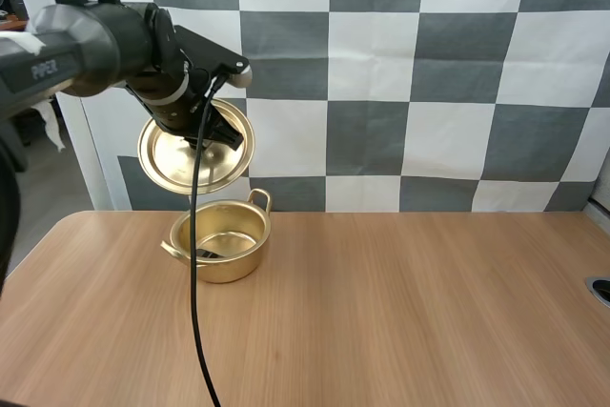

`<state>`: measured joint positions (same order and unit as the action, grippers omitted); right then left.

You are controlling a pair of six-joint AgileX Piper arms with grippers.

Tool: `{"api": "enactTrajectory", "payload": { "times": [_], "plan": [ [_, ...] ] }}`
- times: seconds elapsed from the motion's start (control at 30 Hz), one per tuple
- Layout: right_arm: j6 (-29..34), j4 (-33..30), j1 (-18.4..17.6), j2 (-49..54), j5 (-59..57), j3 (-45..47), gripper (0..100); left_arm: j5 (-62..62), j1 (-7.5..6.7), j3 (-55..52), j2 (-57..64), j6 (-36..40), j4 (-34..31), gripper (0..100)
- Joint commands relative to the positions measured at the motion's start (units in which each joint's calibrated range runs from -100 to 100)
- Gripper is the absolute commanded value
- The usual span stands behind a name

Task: Open the pot, put the car inside, and close it

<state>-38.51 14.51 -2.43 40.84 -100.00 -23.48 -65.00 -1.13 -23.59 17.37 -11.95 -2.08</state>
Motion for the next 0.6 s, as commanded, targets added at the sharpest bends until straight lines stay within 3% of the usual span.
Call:
{"api": "enactTrajectory", "payload": {
  "times": [0.0,0.57],
  "plan": [
    [1.87,-4.74,-0.01,7.59,0.0,0.02,100,0.04,0.03,0.07,-5.36,-1.11,2.08,0],
    [3.55,-7.51,-0.01,9.73,0.0,0.15,100,-3.15,0.03,0.07,-14.61,-2.6,2.79,0]
  ]
}}
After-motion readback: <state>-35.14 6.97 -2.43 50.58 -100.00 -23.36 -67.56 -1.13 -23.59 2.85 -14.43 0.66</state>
